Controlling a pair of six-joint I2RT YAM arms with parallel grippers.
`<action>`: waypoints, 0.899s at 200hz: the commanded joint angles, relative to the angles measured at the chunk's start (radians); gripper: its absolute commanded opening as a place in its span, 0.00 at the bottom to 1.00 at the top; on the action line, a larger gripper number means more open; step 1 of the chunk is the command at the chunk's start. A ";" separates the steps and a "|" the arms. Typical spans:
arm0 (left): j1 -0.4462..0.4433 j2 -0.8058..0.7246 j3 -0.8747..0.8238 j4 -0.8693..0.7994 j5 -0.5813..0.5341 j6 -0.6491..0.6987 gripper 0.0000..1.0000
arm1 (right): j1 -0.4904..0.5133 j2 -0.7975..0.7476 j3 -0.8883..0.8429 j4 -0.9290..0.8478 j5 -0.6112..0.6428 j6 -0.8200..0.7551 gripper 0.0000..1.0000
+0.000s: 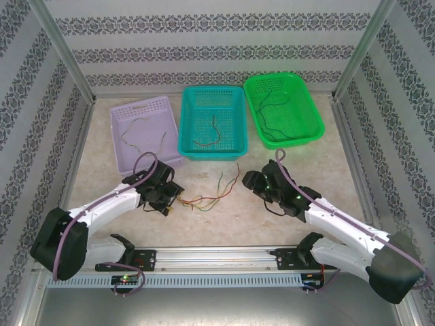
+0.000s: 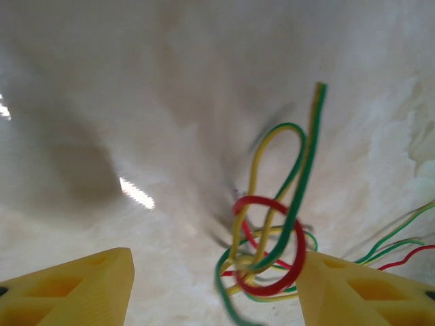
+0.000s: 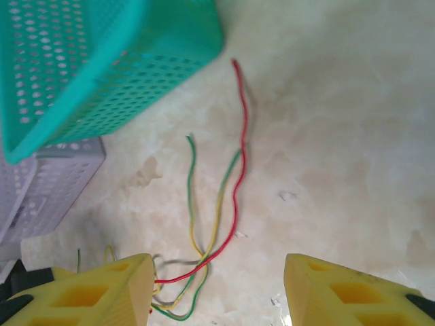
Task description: Untangle the cables
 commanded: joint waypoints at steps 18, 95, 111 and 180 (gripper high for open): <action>-0.001 0.039 -0.010 0.076 0.012 0.073 0.53 | 0.016 0.050 -0.051 0.058 -0.022 0.199 0.54; -0.037 -0.010 -0.008 0.096 0.004 0.132 0.00 | 0.021 0.128 -0.030 0.087 -0.039 0.237 0.53; -0.048 -0.044 -0.005 0.104 0.008 0.144 0.00 | 0.026 0.146 -0.024 0.107 -0.044 0.244 0.54; -0.079 -0.076 0.033 0.059 0.077 0.203 0.00 | 0.061 0.311 0.019 0.265 -0.054 0.335 0.55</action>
